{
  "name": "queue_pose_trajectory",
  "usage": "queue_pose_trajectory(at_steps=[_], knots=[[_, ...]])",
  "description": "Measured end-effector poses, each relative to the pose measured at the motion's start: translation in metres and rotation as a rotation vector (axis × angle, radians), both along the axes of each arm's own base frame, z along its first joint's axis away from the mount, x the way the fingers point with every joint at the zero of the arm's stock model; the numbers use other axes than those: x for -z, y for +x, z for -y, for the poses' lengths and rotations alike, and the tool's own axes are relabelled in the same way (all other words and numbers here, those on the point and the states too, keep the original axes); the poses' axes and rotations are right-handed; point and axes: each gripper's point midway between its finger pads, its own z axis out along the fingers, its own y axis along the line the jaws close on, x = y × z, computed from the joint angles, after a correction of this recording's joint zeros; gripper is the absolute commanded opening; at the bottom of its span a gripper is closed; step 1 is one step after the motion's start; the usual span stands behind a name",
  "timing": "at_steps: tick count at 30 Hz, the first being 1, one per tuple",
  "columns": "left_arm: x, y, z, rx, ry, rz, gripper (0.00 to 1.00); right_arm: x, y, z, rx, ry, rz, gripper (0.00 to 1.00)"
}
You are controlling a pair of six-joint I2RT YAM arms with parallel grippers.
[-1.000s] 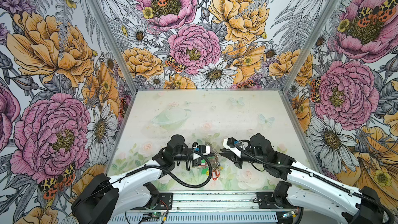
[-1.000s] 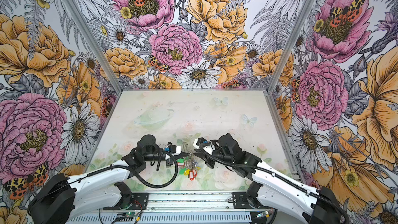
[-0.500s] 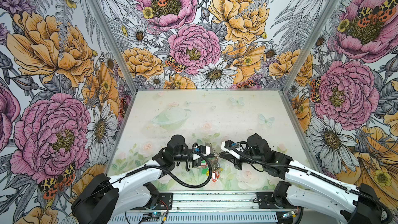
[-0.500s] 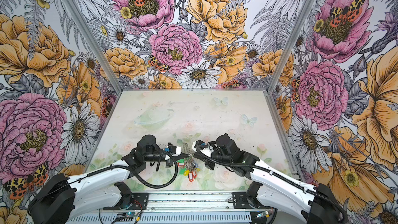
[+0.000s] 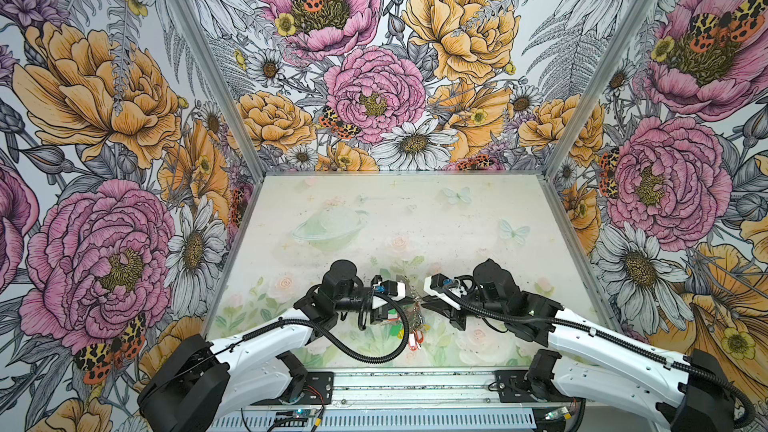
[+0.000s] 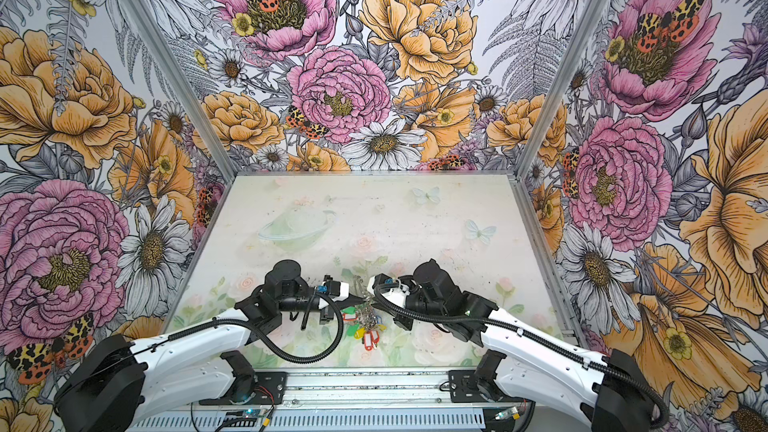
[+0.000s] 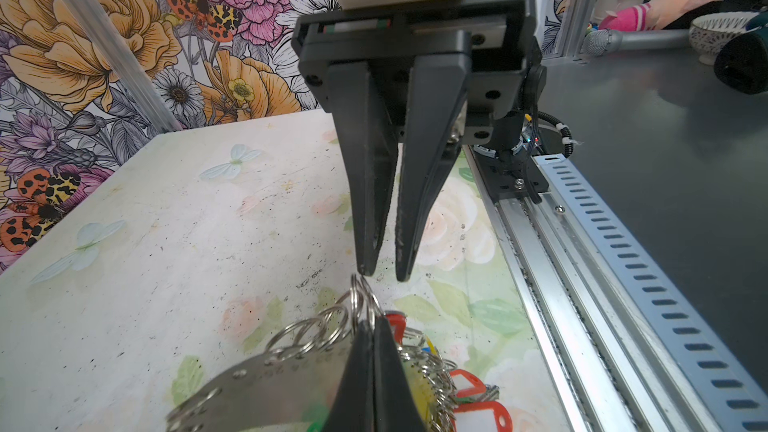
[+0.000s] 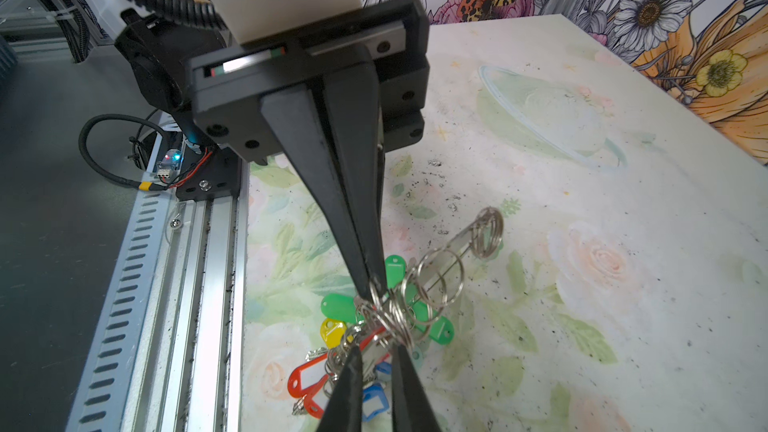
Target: Put the keys on the keyring
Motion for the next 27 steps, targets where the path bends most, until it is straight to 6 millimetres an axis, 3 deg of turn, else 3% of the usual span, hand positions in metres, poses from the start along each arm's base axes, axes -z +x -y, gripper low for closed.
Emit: queue_pose_trajectory(at_steps=[27], knots=[[0.0014,-0.0086,0.0002,0.046,0.0,-0.021,0.0,0.0088,-0.0006,-0.0032,-0.014,-0.03,-0.002,0.21]])
